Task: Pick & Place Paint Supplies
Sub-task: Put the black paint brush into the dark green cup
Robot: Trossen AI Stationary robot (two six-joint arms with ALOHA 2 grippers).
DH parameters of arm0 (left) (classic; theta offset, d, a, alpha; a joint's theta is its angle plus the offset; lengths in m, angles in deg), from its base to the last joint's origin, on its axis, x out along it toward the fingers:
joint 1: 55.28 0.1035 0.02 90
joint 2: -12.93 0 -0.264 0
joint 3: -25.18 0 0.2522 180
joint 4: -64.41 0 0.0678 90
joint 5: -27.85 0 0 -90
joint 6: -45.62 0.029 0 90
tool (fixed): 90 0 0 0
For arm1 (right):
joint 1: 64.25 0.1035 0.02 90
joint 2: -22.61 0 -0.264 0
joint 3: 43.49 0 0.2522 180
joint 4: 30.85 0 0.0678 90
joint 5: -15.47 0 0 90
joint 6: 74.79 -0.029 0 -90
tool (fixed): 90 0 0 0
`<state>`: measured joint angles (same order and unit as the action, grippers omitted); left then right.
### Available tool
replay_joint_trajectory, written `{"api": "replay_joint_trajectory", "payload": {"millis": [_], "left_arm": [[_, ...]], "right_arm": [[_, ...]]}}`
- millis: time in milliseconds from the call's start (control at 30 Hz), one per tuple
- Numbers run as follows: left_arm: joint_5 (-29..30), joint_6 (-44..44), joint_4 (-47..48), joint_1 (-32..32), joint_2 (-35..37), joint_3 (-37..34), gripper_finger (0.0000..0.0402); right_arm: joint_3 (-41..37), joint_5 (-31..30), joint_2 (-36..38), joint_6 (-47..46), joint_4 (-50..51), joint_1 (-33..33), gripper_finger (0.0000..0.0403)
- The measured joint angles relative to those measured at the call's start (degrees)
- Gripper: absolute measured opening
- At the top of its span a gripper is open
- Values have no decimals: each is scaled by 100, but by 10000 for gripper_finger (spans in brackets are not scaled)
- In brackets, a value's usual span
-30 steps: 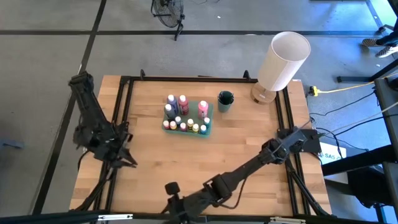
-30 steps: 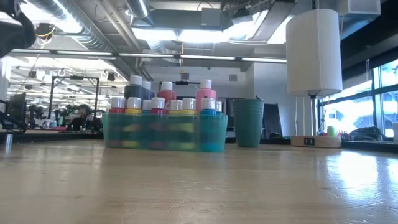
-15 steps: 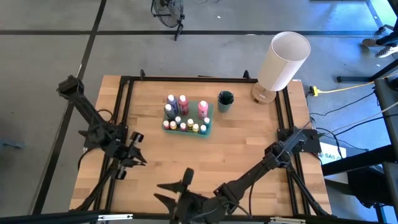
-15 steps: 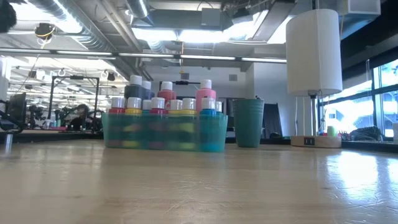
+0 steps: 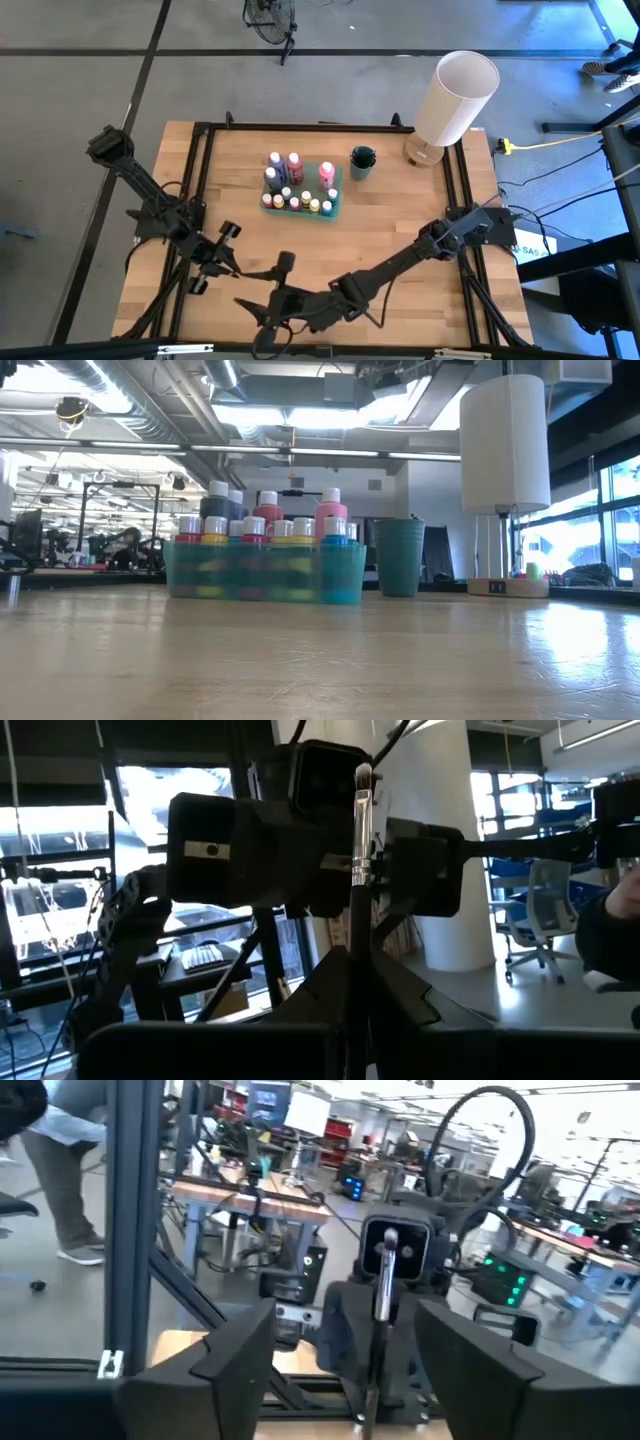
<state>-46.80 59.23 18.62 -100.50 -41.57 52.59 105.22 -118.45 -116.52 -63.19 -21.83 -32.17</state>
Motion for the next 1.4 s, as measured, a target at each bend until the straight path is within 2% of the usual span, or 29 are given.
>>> {"api": "replay_joint_trajectory", "payload": {"millis": [133, 500, 633, 833, 933, 1200, 1400], "left_arm": [[3, 18, -74, 0, -2, 0, 16], [208, 171, -192, 7, -66, 0, 16], [212, 208, -186, 7, -68, 0, 16], [317, 217, -151, 7, -68, 0, 16], [317, 218, -151, 7, -68, 0, 16], [317, 218, -151, 7, -68, 0, 16], [317, 218, -151, 7, -68, 0, 16]], "right_arm": [[0, 199, 0, -21, -19, -57, 249], [0, 231, 0, -75, -16, -301, 241], [0, 546, 0, -116, -14, -386, 241], [0, 611, 0, -345, 52, -514, 240], [0, 893, 0, -343, 103, -552, 236], [2, 964, 0, -347, 213, -546, 183], [2, 964, 0, -339, 218, -546, 123]]}}
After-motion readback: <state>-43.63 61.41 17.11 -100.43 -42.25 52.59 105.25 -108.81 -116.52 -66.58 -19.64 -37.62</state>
